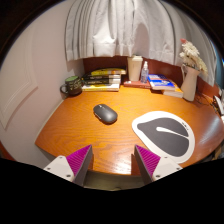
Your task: Arrange mouse
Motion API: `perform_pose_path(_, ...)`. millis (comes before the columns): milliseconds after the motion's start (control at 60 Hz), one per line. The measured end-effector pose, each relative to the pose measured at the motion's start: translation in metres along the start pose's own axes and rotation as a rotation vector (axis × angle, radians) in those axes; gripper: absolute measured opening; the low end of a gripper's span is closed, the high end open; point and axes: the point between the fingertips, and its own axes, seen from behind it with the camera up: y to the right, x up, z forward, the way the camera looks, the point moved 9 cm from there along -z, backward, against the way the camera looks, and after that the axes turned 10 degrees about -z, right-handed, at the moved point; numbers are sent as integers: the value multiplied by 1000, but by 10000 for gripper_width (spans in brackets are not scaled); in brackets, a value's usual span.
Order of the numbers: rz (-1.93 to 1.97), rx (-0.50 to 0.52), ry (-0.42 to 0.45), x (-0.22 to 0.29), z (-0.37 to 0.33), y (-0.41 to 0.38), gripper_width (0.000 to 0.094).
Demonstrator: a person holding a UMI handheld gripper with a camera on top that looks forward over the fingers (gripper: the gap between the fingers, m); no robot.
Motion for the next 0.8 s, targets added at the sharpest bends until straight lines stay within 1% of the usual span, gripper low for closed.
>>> perform_pose_path(133, -29, -18, -50, 25, 47, -5, 856)
perform_pose_path(200, -20, -25, -51, 40, 67, -5, 857)
perform_pose_path(333, -15, -41, -80, 65, 109, 0, 858)
perform_pose_path(483, 11, -49, -89, 92, 141, 1, 827)
perform_pose_path(517, 13, -54, -92, 96, 146, 2, 807)
perform_pose_path(633, 44, -79, -101, 108, 161, 7, 685)
perform_pose_path(733, 62, -94, -111, 114, 169, 6, 527)
perform_pose_path(767, 67, -96, -121, 116, 169, 6, 491)
perform_pose_path(800, 77, -97, -130, 116, 169, 6, 479)
